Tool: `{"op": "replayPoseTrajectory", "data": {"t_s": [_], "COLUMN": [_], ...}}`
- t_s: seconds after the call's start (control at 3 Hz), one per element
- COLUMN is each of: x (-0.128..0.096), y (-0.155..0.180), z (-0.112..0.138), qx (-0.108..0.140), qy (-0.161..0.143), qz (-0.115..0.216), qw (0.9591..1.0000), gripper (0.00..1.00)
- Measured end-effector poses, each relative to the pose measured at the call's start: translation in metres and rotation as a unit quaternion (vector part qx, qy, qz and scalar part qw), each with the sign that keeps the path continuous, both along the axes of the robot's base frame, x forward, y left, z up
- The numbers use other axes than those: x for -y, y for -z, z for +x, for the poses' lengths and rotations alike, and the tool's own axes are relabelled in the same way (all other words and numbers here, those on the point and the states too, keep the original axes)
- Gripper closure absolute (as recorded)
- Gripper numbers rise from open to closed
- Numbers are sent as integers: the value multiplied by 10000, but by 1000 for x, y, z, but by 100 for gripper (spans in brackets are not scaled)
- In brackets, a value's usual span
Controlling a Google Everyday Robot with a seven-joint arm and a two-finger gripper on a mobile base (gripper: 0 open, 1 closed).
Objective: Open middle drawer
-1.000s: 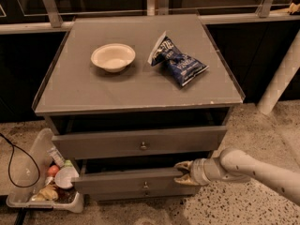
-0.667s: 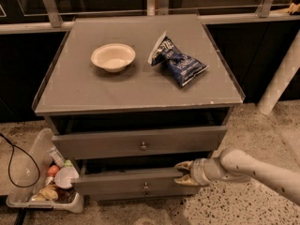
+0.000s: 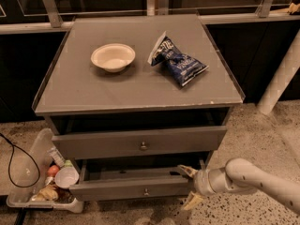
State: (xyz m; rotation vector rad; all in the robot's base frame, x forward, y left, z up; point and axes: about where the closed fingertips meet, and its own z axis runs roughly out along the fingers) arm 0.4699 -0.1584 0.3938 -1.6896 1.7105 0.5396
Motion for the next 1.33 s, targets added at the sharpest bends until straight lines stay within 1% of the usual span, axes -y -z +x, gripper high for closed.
{"op": "replayPoseTrajectory", "data": {"t_s": [0.33,0.67,1.0,1.33], "x": [2,20,33,33], "y": [-2,-18,-19,-26], "z": [-4,-48,-88,-88], "qx": [30,298,342,342], "qy": [-20,-233,-275,-275], "qz": [1,-147,-202,-202], "qw": [10000,9992,9988,9988], "gripper": [38,61,84,100]}}
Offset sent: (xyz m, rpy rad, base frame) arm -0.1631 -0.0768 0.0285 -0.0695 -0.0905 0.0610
